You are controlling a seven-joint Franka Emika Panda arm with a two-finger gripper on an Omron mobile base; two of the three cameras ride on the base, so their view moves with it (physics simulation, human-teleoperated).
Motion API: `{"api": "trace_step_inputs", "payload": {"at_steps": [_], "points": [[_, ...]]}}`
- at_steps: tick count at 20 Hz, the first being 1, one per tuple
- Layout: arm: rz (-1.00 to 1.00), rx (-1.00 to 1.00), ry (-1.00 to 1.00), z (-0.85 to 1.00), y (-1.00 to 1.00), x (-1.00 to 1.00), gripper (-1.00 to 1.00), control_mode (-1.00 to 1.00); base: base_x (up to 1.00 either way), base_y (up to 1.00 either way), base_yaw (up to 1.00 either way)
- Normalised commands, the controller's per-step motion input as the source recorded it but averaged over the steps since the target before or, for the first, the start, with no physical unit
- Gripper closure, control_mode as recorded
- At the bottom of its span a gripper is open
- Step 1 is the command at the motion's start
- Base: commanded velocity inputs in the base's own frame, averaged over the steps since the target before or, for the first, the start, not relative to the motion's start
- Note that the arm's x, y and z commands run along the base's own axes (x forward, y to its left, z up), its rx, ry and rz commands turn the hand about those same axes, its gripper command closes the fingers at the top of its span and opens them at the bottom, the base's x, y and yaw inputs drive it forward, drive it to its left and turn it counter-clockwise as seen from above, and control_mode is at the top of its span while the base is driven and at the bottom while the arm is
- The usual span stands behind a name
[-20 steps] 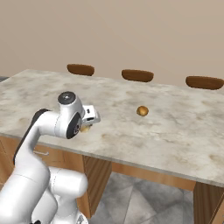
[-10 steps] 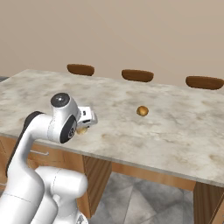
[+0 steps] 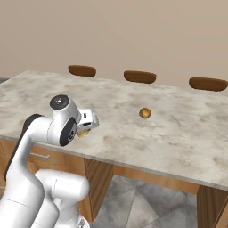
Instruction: Pick the candle and candle from the dining table and place them in the open cabinet. Close the cabinet after placing the objects.
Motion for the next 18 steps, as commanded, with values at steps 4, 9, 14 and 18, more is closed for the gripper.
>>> {"api": "trace_step_inputs", "payload": {"at_steps": [4,9,14,18], "points": [[0.00,0.00,0.00,0.00,0.00,0.00,1.00,-1.00,0.00,0.00,0.00],[0.00,0.00,0.00,0.00,0.00,0.00,1.00,-1.00,0.00,0.00,0.00],[0.00,0.00,0.00,0.00,0.00,-0.01,1.00,1.00,-0.20,-0.05,-0.04],[0.00,0.00,0.00,0.00,0.00,0.00,1.00,1.00,-0.52,-0.09,-0.13]]}}
